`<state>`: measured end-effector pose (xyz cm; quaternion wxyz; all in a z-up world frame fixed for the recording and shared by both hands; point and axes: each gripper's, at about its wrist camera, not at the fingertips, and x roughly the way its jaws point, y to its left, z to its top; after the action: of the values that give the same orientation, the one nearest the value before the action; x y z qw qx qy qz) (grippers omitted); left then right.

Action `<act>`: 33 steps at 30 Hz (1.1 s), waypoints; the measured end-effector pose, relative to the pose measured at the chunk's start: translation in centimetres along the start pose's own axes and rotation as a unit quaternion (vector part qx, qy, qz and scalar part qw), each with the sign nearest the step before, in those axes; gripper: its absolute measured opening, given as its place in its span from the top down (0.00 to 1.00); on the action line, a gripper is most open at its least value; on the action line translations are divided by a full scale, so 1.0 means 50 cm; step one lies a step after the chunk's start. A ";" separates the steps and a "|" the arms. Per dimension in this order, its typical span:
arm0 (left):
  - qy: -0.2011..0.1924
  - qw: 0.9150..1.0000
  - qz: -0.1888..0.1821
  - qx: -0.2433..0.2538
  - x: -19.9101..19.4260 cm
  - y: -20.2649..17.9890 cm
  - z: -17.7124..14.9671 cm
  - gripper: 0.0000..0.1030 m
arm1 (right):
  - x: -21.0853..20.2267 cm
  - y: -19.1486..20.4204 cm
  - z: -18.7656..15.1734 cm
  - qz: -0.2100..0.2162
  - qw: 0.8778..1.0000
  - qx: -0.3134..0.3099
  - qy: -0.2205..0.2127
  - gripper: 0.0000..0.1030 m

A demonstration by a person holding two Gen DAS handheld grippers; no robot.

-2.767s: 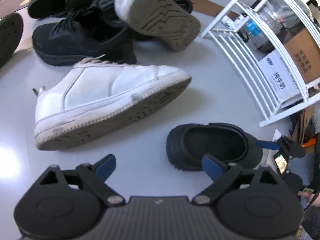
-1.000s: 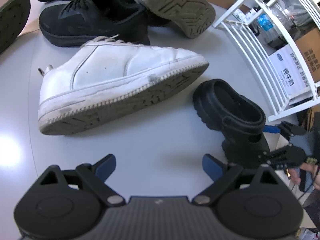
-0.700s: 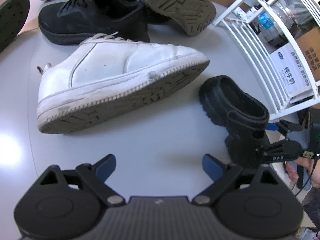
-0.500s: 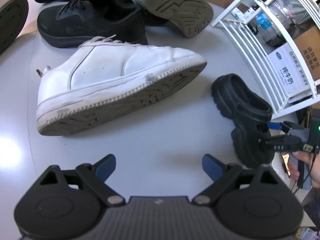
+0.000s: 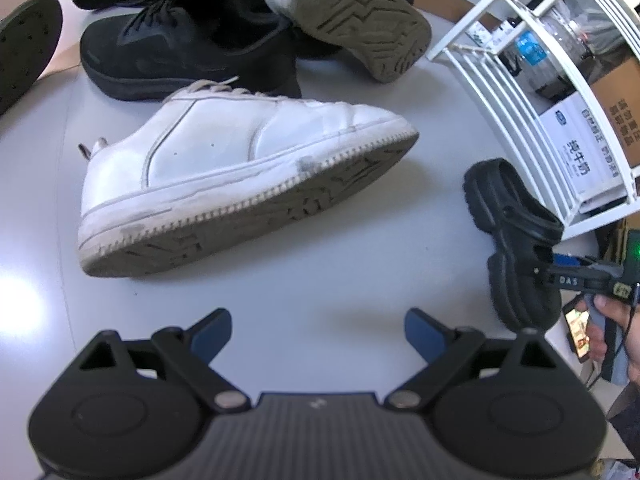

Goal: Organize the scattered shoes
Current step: 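Carry the black clog with the right tool toward the rack base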

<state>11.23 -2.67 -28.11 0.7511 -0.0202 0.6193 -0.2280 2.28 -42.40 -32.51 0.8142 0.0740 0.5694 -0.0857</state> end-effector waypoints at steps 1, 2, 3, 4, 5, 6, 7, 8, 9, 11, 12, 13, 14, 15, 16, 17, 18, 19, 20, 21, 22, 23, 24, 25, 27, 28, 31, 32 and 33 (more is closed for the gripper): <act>0.000 1.000 0.000 0.000 0.000 0.001 0.001 0.08 | 0.000 -0.004 -0.001 -0.002 1.000 0.004 0.001 0.10; -0.001 1.000 0.000 -0.001 -0.001 0.003 0.001 0.08 | -0.001 -0.007 -0.002 -0.006 1.000 0.007 -0.001 0.10; -0.001 1.000 0.001 -0.001 -0.002 0.004 0.002 0.08 | -0.002 -0.011 -0.005 -0.010 1.000 0.008 -0.002 0.10; -0.003 1.000 0.002 -0.002 -0.003 0.005 0.004 0.08 | -0.002 -0.014 -0.007 -0.014 1.000 0.009 -0.004 0.10; -0.005 1.000 0.002 -0.004 -0.006 0.008 0.007 0.08 | -0.003 -0.016 -0.009 -0.016 1.000 0.009 -0.003 0.10; -0.008 1.000 0.002 -0.006 -0.008 0.010 0.010 0.08 | -0.005 -0.019 -0.010 -0.017 1.000 0.010 -0.002 0.10; -0.013 1.000 0.002 -0.008 -0.011 0.012 0.014 0.08 | -0.005 -0.024 -0.011 -0.019 1.000 0.012 0.001 0.11; -0.016 1.000 0.002 -0.009 -0.014 0.013 0.018 0.08 | -0.005 -0.029 -0.010 -0.020 1.000 0.015 0.003 0.11; -0.019 1.000 0.003 -0.009 -0.017 0.014 0.020 0.08 | -0.007 -0.029 -0.010 -0.022 1.000 0.016 0.004 0.10; -0.024 1.000 0.005 -0.009 -0.022 0.017 0.025 0.08 | -0.009 -0.035 -0.012 -0.029 0.999 0.016 0.007 0.11; -0.026 1.000 0.004 -0.011 -0.025 0.019 0.026 0.08 | -0.010 -0.037 -0.011 -0.034 0.999 0.016 0.008 0.11; -0.029 0.999 0.003 -0.013 -0.028 0.021 0.028 0.08 | -0.011 -0.039 -0.010 -0.038 0.999 0.016 0.009 0.12; -0.030 0.999 0.002 -0.014 -0.029 0.022 0.029 0.08 | -0.012 -0.042 -0.009 -0.043 0.999 0.016 0.011 0.12; -0.031 0.999 0.002 -0.015 -0.031 0.022 0.030 0.08 | -0.015 -0.045 -0.009 -0.046 0.999 0.017 0.010 0.13; -0.034 0.999 0.002 -0.016 -0.034 0.024 0.031 0.08 | -0.021 -0.047 -0.010 -0.042 0.999 0.021 0.006 0.13; -0.035 0.999 0.003 -0.017 -0.036 0.024 0.032 0.08 | -0.029 -0.049 -0.010 -0.039 0.999 0.024 0.003 0.13; -0.037 0.999 0.002 -0.017 -0.038 0.024 0.033 0.08 | -0.038 -0.048 -0.010 -0.040 0.999 0.024 -0.001 0.13; -0.039 0.999 0.001 -0.018 -0.042 0.025 0.034 0.08 | -0.048 -0.046 -0.010 -0.043 0.999 0.021 -0.004 0.13; -0.042 0.999 0.000 -0.019 -0.045 0.026 0.035 0.08 | -0.058 -0.044 -0.011 -0.045 0.999 0.018 -0.008 0.13; -0.045 0.999 -0.001 -0.020 -0.049 0.027 0.036 0.08 | -0.065 -0.043 -0.012 -0.045 0.999 0.018 -0.010 0.13; -0.049 0.999 -0.002 -0.022 -0.054 0.028 0.038 0.08 | -0.074 -0.042 -0.012 -0.043 0.999 0.015 -0.011 0.13; -0.053 0.998 -0.003 -0.023 -0.059 0.030 0.040 0.08 | -0.083 -0.041 -0.013 -0.041 0.999 0.013 -0.012 0.13; -0.058 0.998 -0.003 -0.023 -0.065 0.033 0.043 0.08 | -0.092 -0.039 -0.014 -0.039 0.999 0.011 -0.013 0.13; -0.065 0.998 -0.003 -0.023 -0.073 0.036 0.048 0.08 | -0.103 -0.037 -0.015 -0.037 0.999 0.010 -0.018 0.13; -0.078 0.997 0.000 -0.025 -0.089 0.046 0.057 0.08 | -0.124 -0.034 -0.018 -0.032 0.999 0.007 -0.029 0.13; -0.085 0.996 0.003 -0.027 -0.096 0.051 0.062 0.08 | -0.135 -0.032 -0.020 -0.030 0.999 0.005 -0.035 0.13; -0.105 0.994 0.017 -0.036 -0.116 0.073 0.078 0.08 | -0.145 -0.022 -0.018 -0.013 0.998 0.018 -0.056 0.13; -0.110 0.993 0.021 -0.040 -0.123 0.083 0.083 0.08 | -0.144 -0.018 -0.018 -0.008 0.998 0.022 -0.059 0.13; -0.118 0.992 0.023 -0.044 -0.128 0.094 0.086 0.08 | -0.145 -0.009 -0.020 0.005 0.997 0.023 -0.067 0.13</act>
<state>15.95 2.78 -22.67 0.8223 -0.0659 0.5362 -0.1790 -1.16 -42.22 -26.03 0.8490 0.0896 0.5110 -0.1000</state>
